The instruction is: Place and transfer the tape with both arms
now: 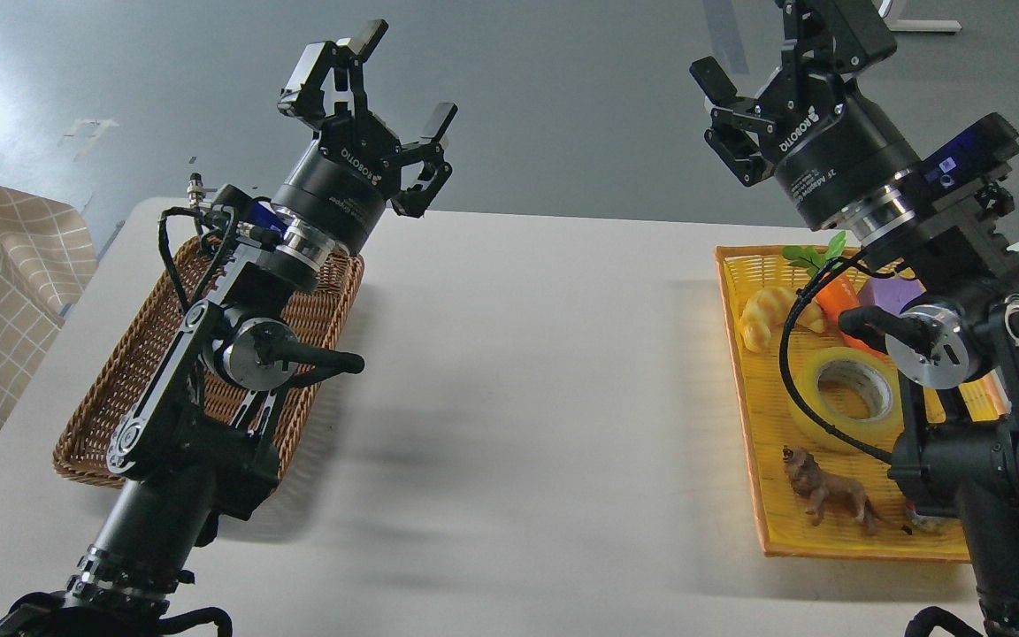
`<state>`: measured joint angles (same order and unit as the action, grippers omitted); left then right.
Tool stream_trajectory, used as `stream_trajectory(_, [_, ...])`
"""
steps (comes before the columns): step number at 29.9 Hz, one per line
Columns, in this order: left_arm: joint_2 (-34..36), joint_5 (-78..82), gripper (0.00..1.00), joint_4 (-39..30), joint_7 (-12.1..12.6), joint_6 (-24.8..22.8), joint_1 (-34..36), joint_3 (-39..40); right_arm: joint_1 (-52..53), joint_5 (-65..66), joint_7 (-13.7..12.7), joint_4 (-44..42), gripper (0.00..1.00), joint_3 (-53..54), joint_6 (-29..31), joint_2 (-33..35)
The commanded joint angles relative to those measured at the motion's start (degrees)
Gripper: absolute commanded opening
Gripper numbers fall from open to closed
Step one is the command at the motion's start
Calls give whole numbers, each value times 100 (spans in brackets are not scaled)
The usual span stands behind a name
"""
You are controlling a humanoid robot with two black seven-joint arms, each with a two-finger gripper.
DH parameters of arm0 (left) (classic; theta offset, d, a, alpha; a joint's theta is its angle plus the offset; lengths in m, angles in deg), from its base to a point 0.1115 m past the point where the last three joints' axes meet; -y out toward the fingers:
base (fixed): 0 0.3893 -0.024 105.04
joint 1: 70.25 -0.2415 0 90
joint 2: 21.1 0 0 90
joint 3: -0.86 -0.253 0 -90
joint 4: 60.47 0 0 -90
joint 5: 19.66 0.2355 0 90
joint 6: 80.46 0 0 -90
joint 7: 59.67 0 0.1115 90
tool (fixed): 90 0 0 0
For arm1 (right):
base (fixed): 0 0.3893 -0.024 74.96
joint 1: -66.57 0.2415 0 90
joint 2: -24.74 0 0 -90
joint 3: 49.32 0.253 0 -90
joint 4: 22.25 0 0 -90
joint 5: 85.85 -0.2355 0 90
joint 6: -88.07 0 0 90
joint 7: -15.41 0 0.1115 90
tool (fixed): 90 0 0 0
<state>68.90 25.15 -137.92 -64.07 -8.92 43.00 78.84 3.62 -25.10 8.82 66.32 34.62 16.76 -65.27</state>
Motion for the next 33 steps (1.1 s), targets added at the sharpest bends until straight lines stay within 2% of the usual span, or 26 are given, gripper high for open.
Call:
stream_trajectory(1, [0,-8,98,-25,-9,-69,-13,6,-33,16,0,-15,100,-1,-5,0])
stream_trajectory(6, [123,-25,98,-42,-9,-693,-5,94,-86,16,0,-15,100,-10,-84,0])
stream_trajectory(13, [70,-25,98,-60,-17,-694,4,129,-25,16,-9,-15,100,-10,-93,0])
stream_trajectory(17, [53,-148,98,-60,-123,-685,-5,173,-51,16,-26,-15,100,-18,-93,0])
stream_trajectory(33, [79,-183,98,-16,-123,-694,-5,164,28,42,-35,-50,100,-247,-93,0])
